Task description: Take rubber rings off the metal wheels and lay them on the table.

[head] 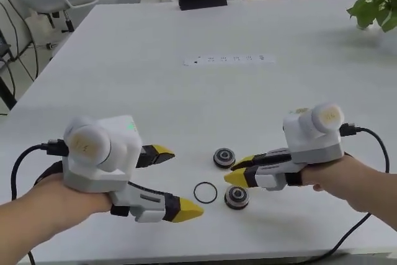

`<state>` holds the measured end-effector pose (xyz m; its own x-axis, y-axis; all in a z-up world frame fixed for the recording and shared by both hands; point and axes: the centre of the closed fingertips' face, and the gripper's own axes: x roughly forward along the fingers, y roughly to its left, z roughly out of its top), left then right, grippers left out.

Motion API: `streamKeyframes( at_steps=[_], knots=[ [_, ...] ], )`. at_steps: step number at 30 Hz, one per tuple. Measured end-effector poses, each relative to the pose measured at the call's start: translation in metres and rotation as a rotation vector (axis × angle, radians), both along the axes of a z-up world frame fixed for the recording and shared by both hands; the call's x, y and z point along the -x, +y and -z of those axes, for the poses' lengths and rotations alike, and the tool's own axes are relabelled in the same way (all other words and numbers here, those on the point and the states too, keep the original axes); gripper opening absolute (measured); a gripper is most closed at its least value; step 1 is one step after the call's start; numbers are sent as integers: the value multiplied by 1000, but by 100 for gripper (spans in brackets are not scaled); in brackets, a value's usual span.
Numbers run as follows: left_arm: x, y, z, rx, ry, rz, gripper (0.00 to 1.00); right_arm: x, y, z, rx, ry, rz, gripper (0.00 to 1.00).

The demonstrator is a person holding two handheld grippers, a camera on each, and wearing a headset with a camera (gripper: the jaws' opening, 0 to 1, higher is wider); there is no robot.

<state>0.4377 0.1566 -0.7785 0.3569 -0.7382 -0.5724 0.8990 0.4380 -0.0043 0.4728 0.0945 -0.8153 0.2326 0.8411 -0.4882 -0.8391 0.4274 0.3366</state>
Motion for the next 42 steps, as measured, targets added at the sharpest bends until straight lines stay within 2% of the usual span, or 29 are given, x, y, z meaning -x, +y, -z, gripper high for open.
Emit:
streamKeyframes(
  at_steps=[17, 32, 42],
  knots=[
    [-8, -14, 9, -15, 27, 22, 65, 10, -26, 4, 2, -38, -15, 24],
    [-9, -34, 20, -33, 50, 63, 61, 28, -30, 18, 55, -89, -104, 26],
    [-8, -48, 28, -41, 68, 96, 54, 30, -32, 28, 72, -98, -126, 25]
  ],
)
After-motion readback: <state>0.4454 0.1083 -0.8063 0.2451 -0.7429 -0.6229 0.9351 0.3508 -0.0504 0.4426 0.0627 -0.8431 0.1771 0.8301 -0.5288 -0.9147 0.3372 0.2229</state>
